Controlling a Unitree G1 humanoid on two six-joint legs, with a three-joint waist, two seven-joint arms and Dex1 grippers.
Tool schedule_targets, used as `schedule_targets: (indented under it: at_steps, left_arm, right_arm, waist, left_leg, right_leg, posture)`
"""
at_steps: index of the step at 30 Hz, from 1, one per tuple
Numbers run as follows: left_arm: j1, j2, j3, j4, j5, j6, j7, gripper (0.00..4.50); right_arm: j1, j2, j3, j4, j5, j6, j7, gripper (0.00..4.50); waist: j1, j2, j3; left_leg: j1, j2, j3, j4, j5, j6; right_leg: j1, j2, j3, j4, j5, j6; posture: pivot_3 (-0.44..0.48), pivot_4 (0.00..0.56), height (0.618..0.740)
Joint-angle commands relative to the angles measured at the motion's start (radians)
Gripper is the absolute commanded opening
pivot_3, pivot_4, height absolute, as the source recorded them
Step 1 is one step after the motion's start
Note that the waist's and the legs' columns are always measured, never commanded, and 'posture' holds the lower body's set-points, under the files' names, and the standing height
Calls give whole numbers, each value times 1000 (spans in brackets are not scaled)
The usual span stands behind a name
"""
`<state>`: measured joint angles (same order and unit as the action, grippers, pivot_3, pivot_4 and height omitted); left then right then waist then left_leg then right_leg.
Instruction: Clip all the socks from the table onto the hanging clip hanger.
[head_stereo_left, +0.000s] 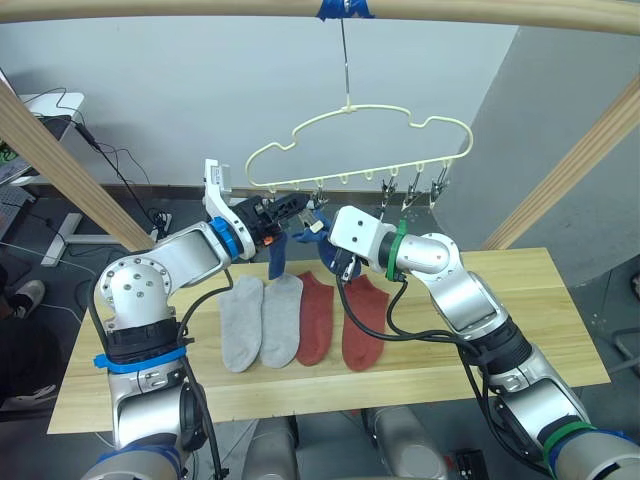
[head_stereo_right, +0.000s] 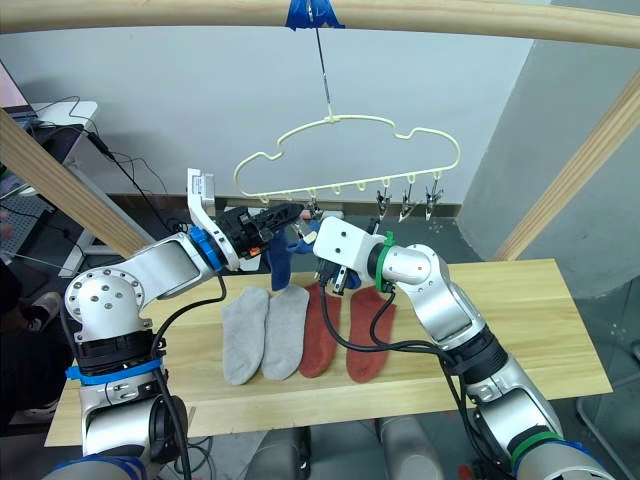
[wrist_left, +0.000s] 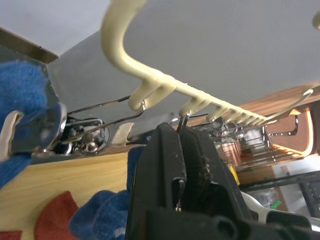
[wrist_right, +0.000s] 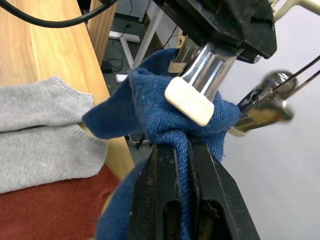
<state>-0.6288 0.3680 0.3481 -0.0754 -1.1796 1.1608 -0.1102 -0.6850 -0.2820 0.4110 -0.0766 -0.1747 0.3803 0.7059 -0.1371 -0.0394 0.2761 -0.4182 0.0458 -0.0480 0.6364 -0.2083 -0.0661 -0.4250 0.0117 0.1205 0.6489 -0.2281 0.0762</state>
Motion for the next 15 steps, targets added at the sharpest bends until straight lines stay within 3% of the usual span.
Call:
schedule_targets:
  at_steps: [1,8,12,15]
  left_arm:
    - [18,6,-10,-20,8,-4,-8,903]
    - [18,30,27,-30,-39,8,-6,3113]
    - [50,113,18,-108,-49,31,-64,4336]
    - [70,148,17,-142,-60,34,-84,4446]
  right_arm:
    - [-18,2,-25,-50,13,-3,-1,0]
    - [-8,27,-34,-30,40,20,-6,0]
    - [5,50,-51,-17,79,49,-11,0]
    - [13,68,-65,-14,107,70,-14,0]
  waist:
    - [0,0,0]
    - [2,0,0]
    - [1,0,0]
    - [6,0,0]
  left_leg:
    - [0,0,0,0,0,0]
    - [-2,0,0,0,0,0]
    - [-2,0,0,-2,0,0]
    - [-2,0,0,-3,0,0]
  right_leg:
    - [0,0,0,0,0,0]
    - [-1,0,0,-1,0,0]
    - [-2,0,0,-1,0,0]
    - [-2,0,-1,-1,0,0]
  posture:
    - [-85,223,740]
    - [-78,223,740]
    - [-70,226,740]
    - [-64,225,740]
